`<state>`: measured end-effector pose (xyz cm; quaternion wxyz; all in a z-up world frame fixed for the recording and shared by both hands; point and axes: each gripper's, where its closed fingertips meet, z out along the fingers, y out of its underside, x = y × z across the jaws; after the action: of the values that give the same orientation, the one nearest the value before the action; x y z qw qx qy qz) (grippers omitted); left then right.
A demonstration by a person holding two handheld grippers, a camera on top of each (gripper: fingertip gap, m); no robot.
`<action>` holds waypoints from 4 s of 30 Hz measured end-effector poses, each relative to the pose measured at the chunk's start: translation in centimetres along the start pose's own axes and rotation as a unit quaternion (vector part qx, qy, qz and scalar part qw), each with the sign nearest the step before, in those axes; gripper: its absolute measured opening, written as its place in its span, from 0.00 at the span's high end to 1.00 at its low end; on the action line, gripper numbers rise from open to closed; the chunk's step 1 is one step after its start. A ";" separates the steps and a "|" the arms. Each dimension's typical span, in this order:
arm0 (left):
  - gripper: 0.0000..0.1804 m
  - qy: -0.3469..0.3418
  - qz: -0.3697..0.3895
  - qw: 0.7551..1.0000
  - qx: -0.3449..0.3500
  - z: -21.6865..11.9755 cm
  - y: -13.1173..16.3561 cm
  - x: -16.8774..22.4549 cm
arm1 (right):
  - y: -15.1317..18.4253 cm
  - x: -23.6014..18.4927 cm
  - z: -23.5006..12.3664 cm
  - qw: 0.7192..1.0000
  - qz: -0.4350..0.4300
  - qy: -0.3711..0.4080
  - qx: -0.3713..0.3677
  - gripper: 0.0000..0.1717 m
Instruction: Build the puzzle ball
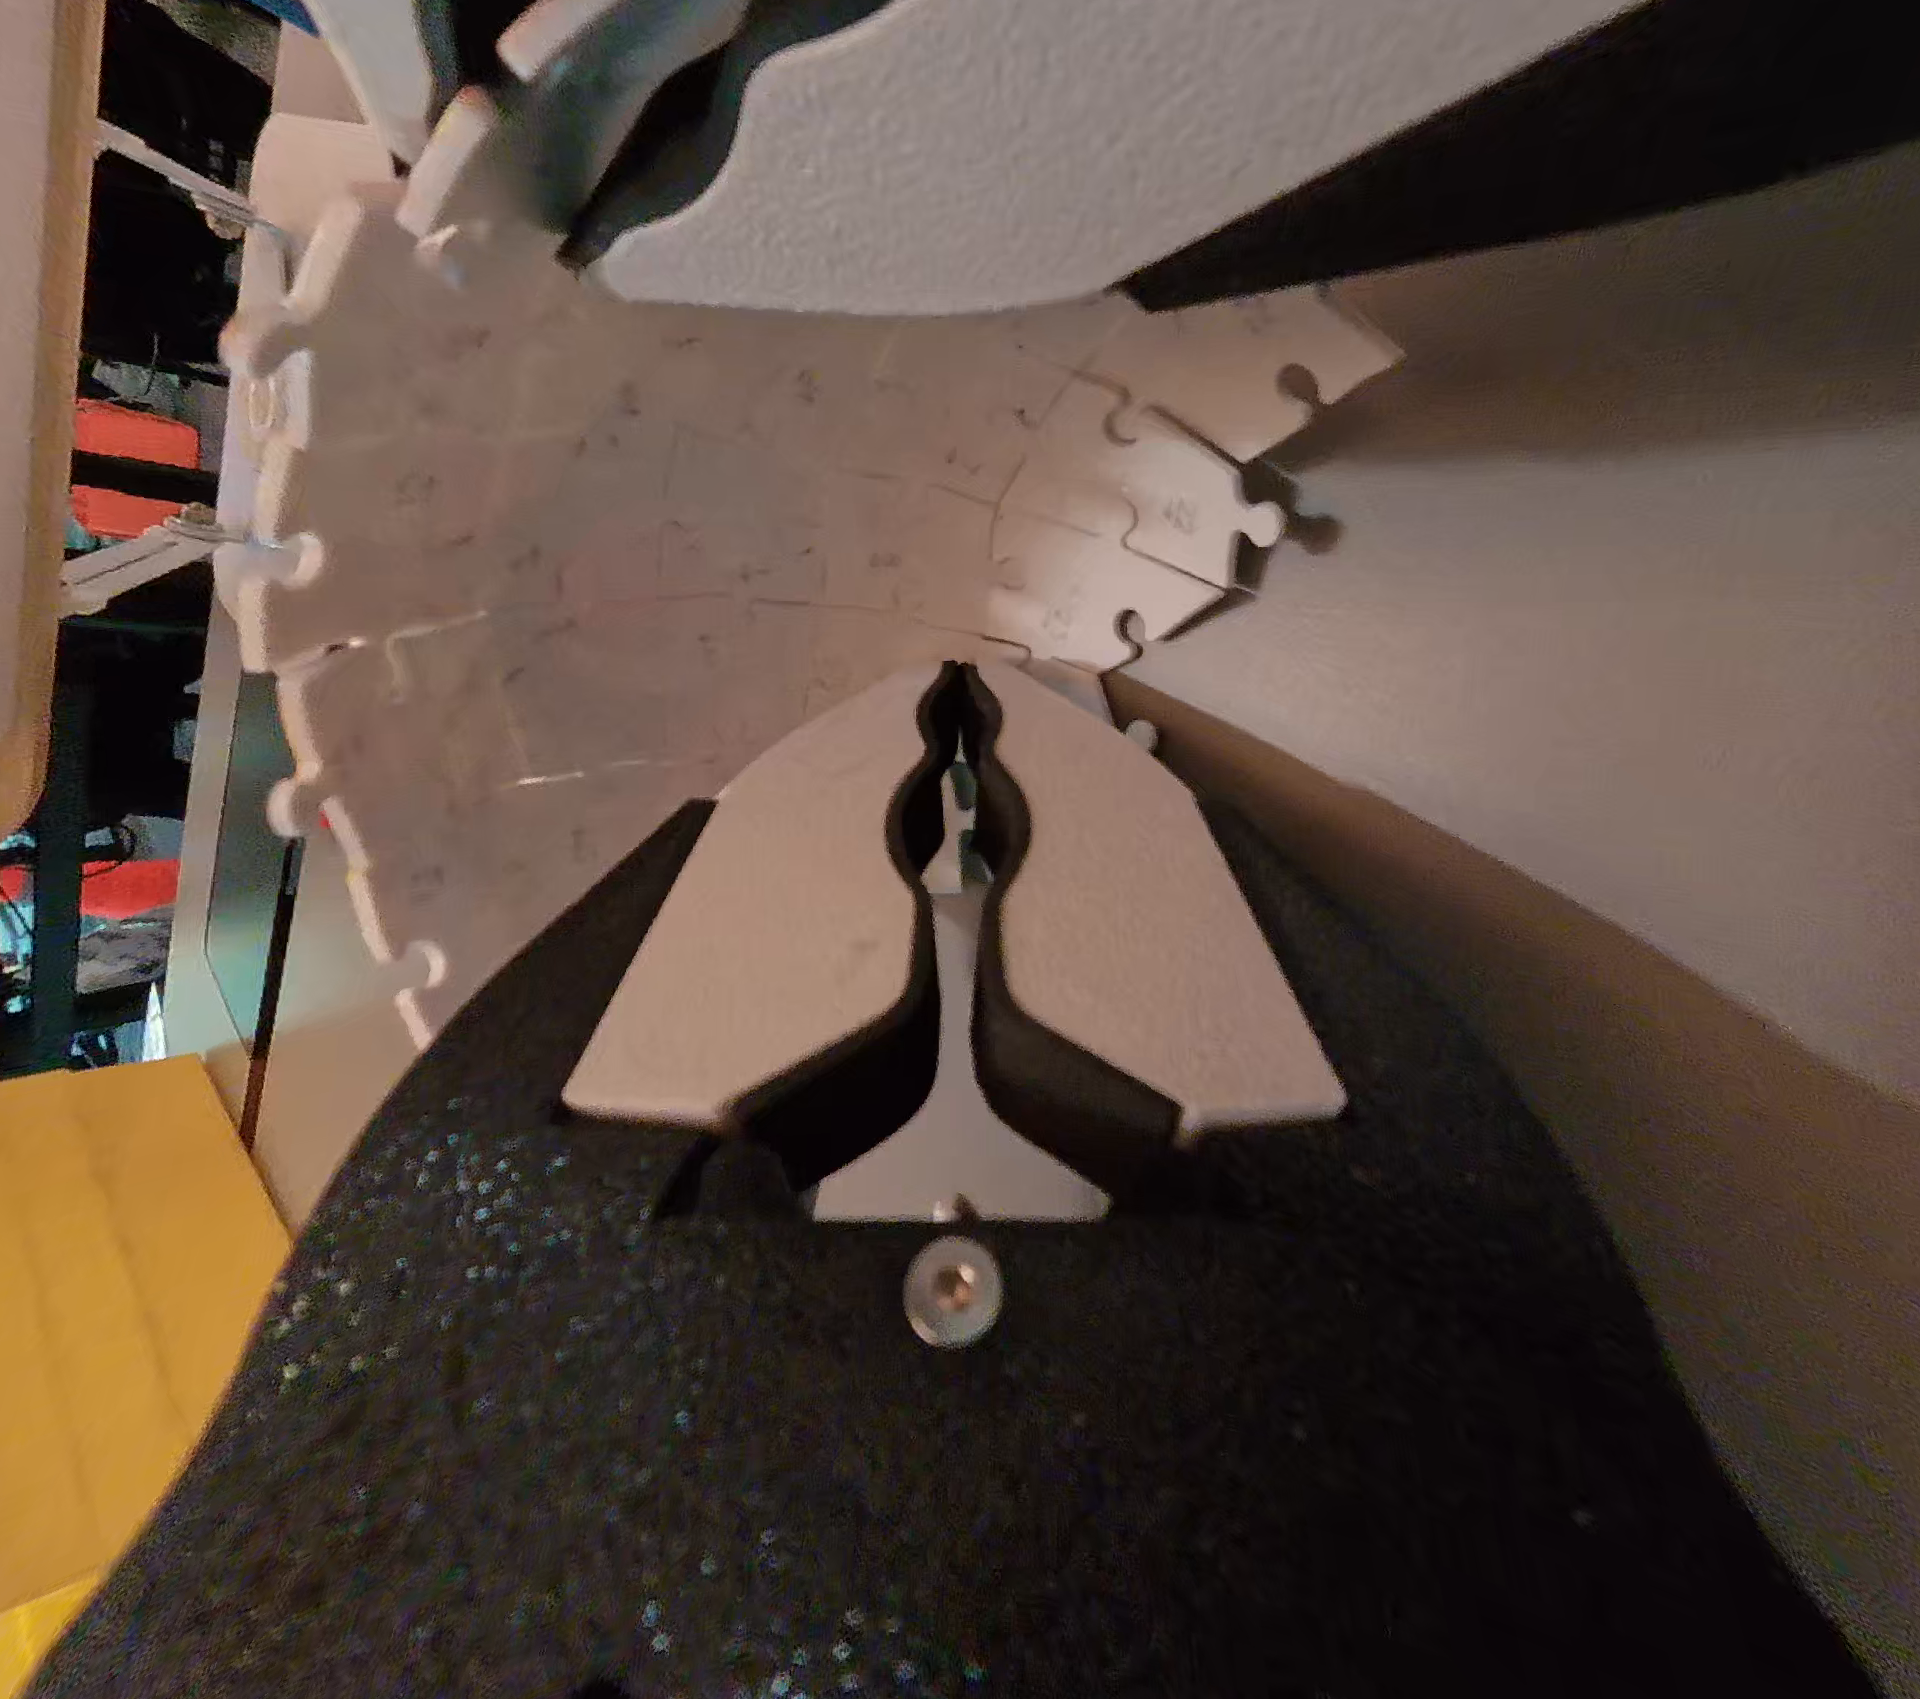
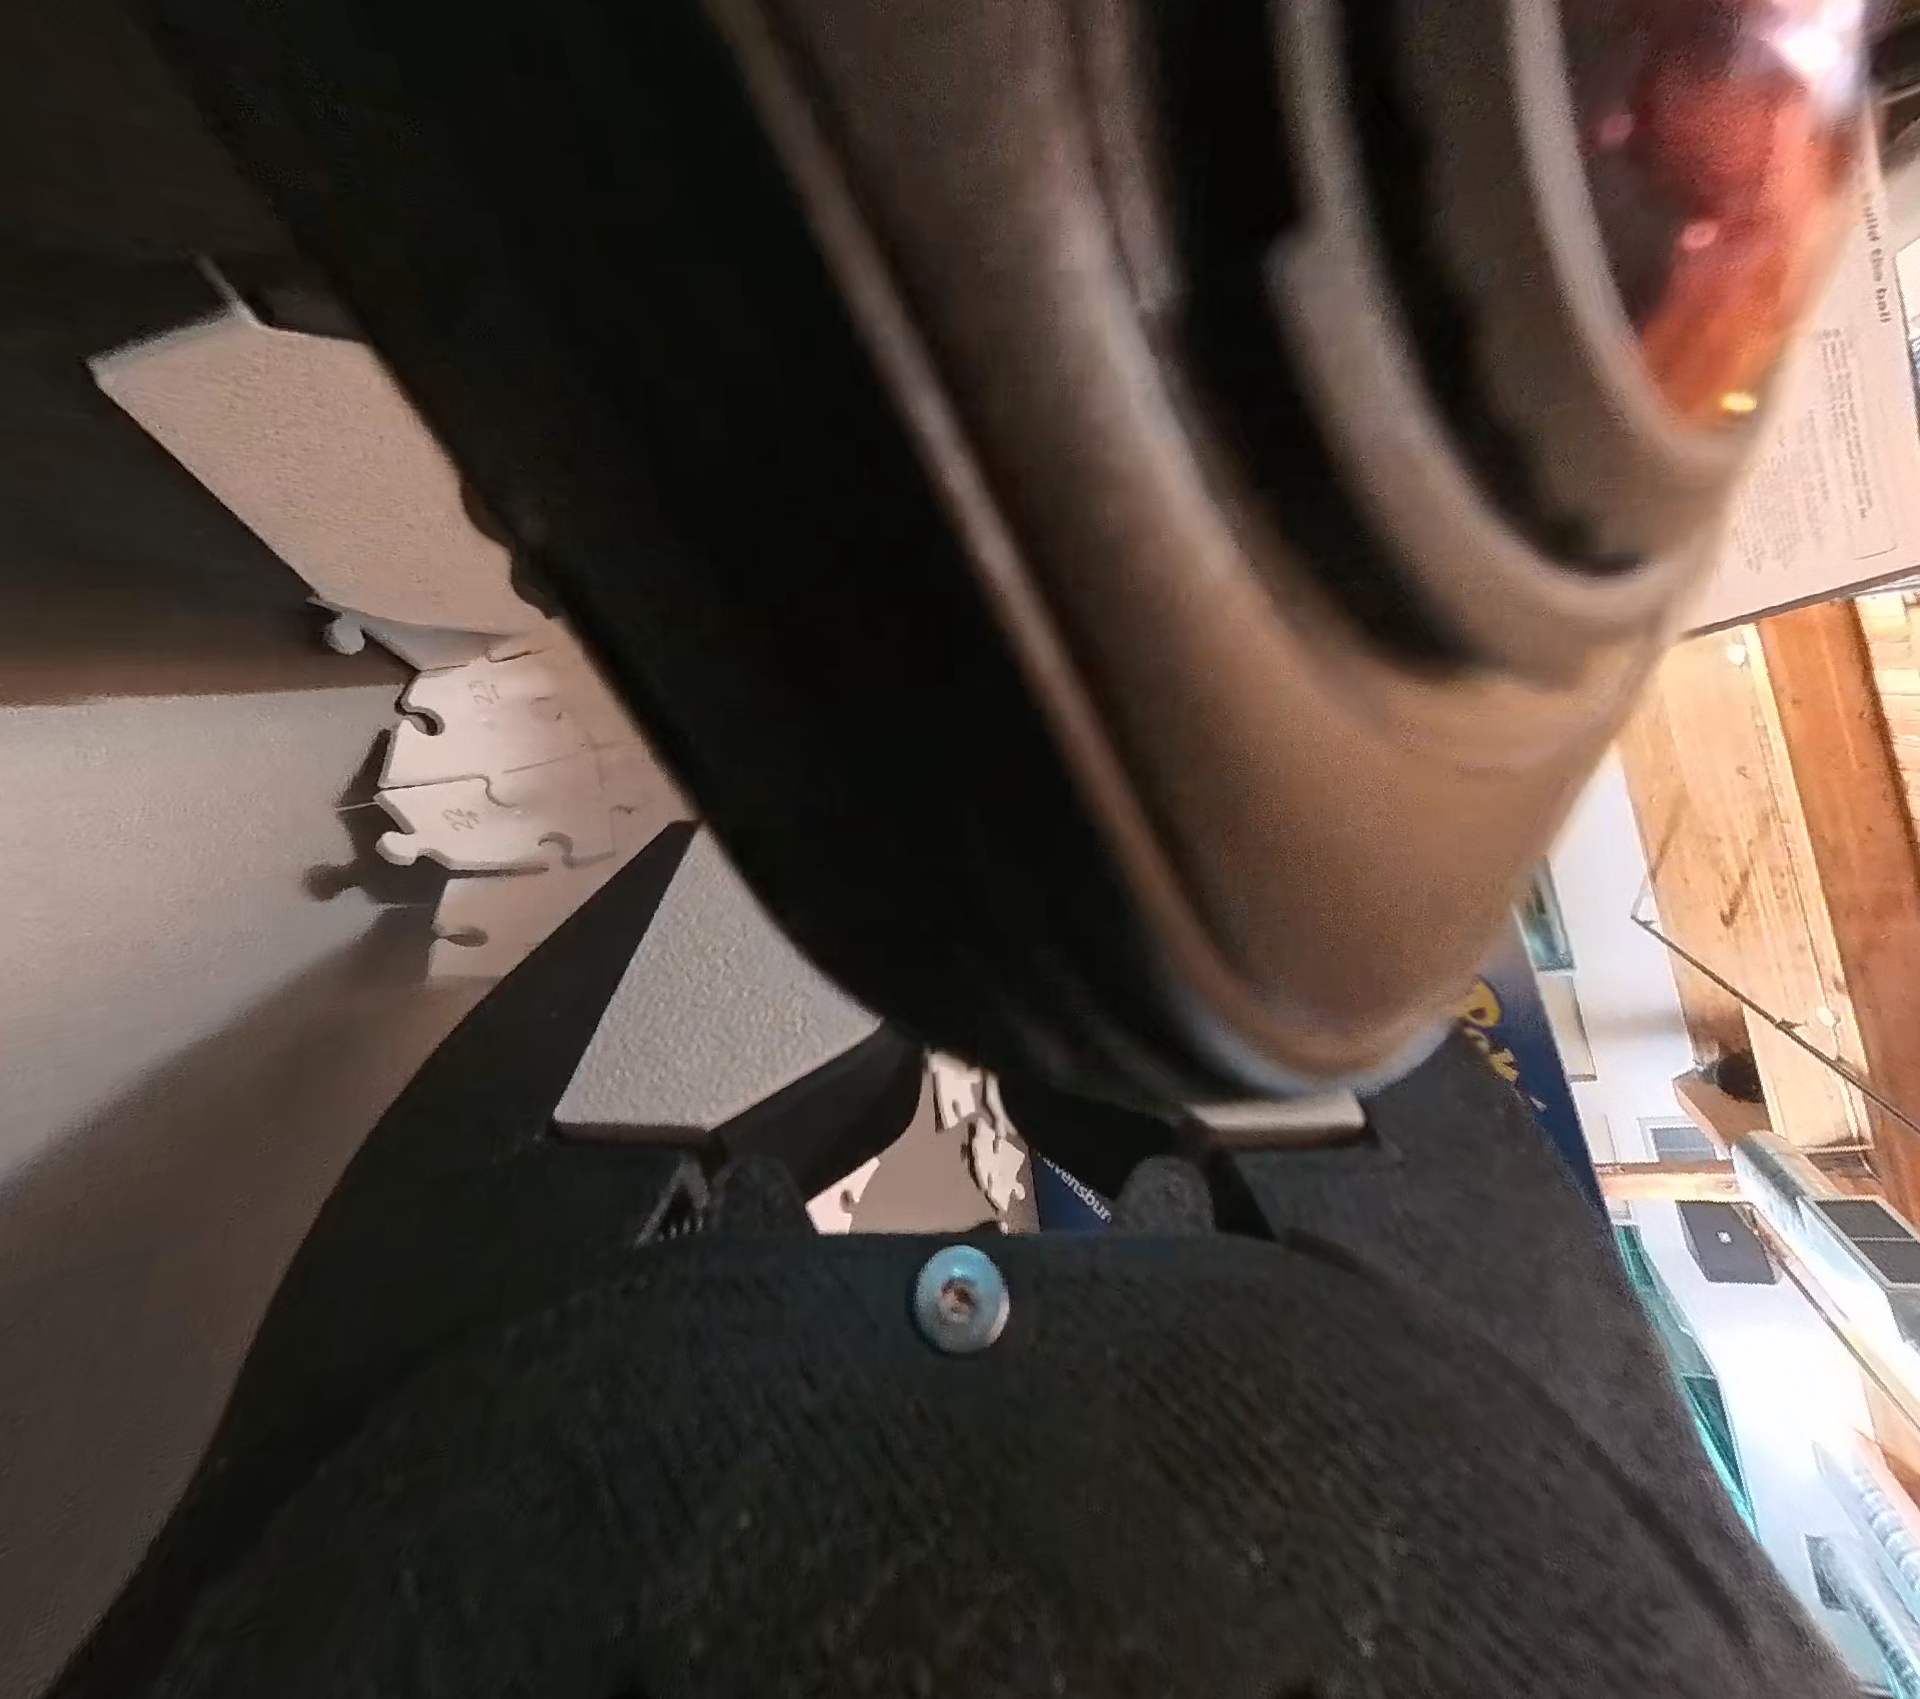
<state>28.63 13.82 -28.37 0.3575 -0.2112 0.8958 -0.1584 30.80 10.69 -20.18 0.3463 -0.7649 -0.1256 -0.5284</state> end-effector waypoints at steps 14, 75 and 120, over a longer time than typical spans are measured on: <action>1.00 -0.027 -0.067 0.995 0.071 -1.2 -0.2 -0.8 | -0.6 0.2 -0.3 1.000 -0.007 0.009 0.016 0.95; 1.00 -0.065 -0.044 0.993 0.091 -2.5 -0.1 -1.9 | 0.4 0.1 0.2 1.000 0.021 -0.003 0.004 0.95; 0.87 0.061 -0.300 0.947 0.092 -8.2 5.9 -0.5 | -3.2 -0.4 0.2 0.985 -0.102 -0.071 0.117 0.94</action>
<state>21.54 20.22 -24.97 0.2562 -0.4268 0.7923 -0.3527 29.03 13.25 -19.29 0.3677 -0.7379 -0.2884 -0.4869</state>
